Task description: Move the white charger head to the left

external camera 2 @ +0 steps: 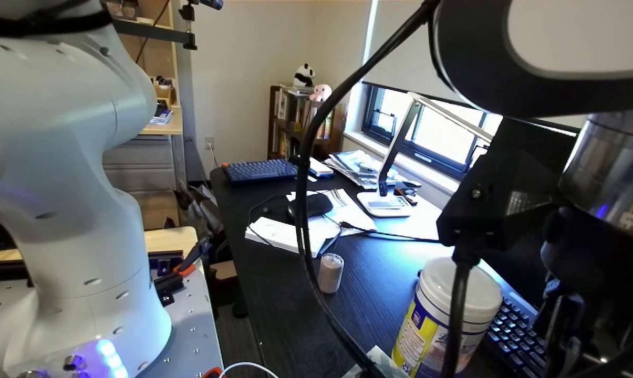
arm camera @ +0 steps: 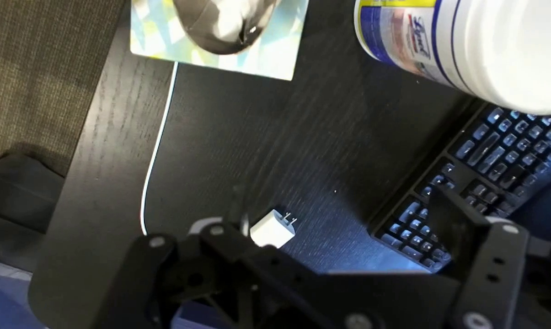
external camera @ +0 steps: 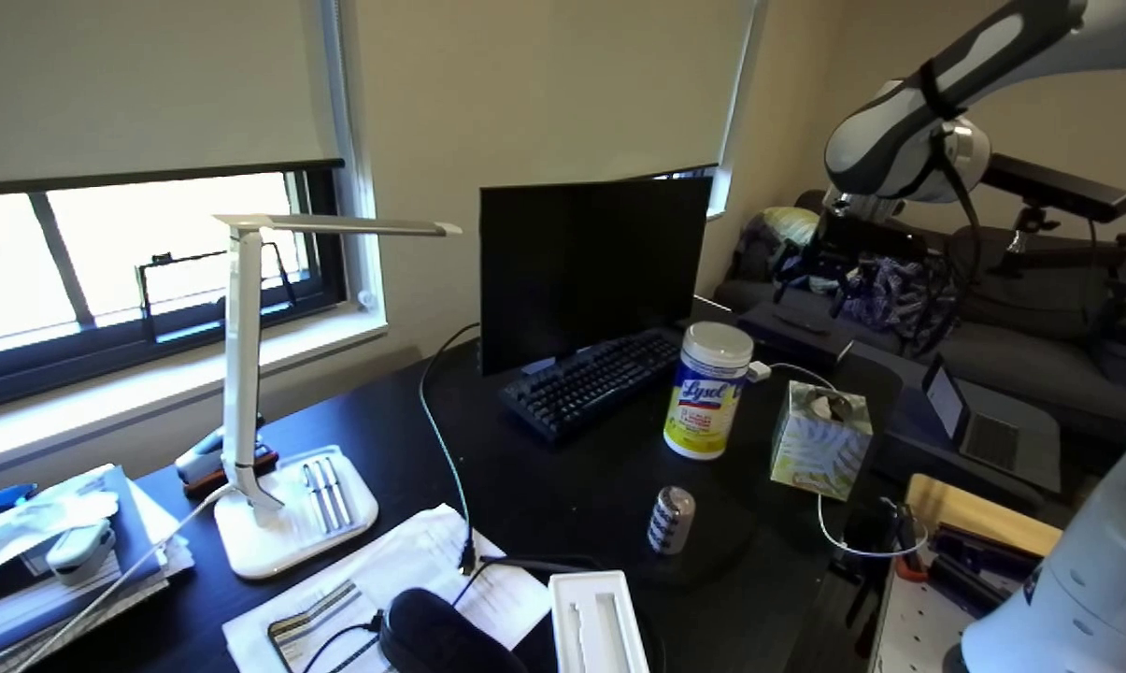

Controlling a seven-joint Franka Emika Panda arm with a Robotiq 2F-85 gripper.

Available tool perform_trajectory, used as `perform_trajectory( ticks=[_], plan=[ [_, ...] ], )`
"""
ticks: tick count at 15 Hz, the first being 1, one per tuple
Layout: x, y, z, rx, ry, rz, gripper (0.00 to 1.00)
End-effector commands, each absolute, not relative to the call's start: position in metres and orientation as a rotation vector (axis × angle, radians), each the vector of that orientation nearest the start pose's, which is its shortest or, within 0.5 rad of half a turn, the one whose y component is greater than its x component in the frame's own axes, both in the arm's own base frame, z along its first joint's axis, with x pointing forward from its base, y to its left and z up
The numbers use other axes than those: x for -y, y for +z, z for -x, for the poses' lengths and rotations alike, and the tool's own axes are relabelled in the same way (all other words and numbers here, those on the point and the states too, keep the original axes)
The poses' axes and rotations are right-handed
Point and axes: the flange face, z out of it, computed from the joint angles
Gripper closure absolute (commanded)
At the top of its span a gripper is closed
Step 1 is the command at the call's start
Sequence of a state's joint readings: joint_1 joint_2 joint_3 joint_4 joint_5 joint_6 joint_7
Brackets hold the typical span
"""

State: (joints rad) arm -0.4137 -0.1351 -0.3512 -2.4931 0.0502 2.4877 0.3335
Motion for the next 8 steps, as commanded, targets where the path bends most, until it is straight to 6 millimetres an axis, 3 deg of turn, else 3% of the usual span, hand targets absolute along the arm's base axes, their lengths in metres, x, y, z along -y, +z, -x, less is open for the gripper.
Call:
perform_trajectory(
  ticks=[1, 3, 4, 8],
  plan=[
    [0.324, 0.346, -0.341, -1.652, -0.209, 2.602, 0.0],
    [0.317, 0.348, -0.341, -1.642, -0.202, 2.619, 0.0],
    [0.315, 0.342, -0.347, -1.8, -0.307, 2.481, 0.0],
    [0.332, 0.307, -0.371, -2.07, -0.305, 2.321, 0.0]
  ],
)
